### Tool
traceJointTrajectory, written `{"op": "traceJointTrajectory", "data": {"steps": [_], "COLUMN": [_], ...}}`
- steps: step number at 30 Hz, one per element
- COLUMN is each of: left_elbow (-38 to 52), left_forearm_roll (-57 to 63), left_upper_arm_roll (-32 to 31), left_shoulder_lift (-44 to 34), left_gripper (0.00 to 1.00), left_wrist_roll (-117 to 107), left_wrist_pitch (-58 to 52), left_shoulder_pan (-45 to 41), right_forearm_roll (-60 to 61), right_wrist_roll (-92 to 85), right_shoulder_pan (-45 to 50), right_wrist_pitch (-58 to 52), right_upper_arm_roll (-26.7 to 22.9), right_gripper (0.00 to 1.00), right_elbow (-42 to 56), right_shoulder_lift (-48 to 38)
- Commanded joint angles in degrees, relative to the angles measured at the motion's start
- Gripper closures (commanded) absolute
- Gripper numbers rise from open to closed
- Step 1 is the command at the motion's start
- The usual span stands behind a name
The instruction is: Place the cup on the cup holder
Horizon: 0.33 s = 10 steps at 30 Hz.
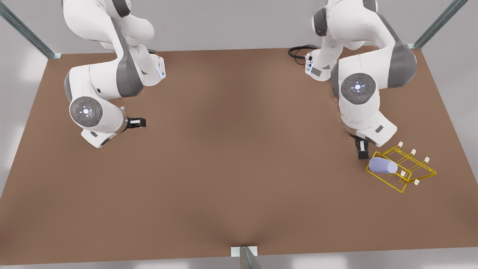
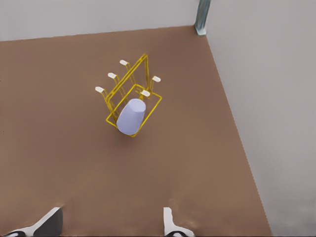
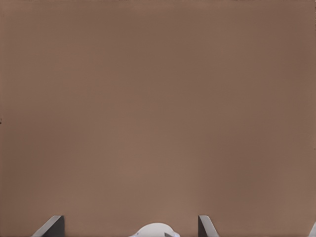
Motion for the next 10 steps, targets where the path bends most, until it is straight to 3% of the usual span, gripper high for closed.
{"op": "traceJointTrajectory", "data": {"steps": [1, 2, 3, 5, 7, 10], "left_elbow": [-6.97, -19.35, -22.72, -13.22, -10.94, -11.02], "left_forearm_roll": [6.78, 6.88, 5.83, 3.45, -1.47, -2.52], "left_upper_arm_roll": [-38.26, -40.4, -39.96, -38.81, -38.9, -39.08], "left_shoulder_lift": [-9.54, -15.77, -17.37, -13.15, -12.98, -12.45], "left_gripper": [0.0, 0.0, 0.0, 0.0, 0.0, 0.0], "left_wrist_roll": [94.79, 90.15, 85.65, 79.95, 68.42, 68.51], "left_wrist_pitch": [-11.24, 0.27, 1.44, -9.37, -12.36, -12.54], "left_shoulder_pan": [27.76, 29.71, 28.84, 27.95, 27.95, 27.87], "right_forearm_roll": [-0.1, -0.1, -0.1, -0.01, 0.07, 0.07], "right_wrist_roll": [0.5, 0.5, 0.5, 0.5, 0.42, 0.42], "right_shoulder_pan": [0.01, 0.01, 0.01, 0.01, 0.01, 0.01], "right_wrist_pitch": [0.02, 0.02, -0.07, -0.07, -0.16, -0.07], "right_upper_arm_roll": [0.03, 0.03, 0.03, 0.03, 0.03, 0.03], "right_gripper": [0.0, 0.0, 0.0, 0.0, 0.0, 0.0], "right_elbow": [0.13, 0.13, 0.13, 0.13, 0.13, 0.13], "right_shoulder_lift": [-0.11, -0.2, -0.2, -0.2, -0.2, -0.2]}}
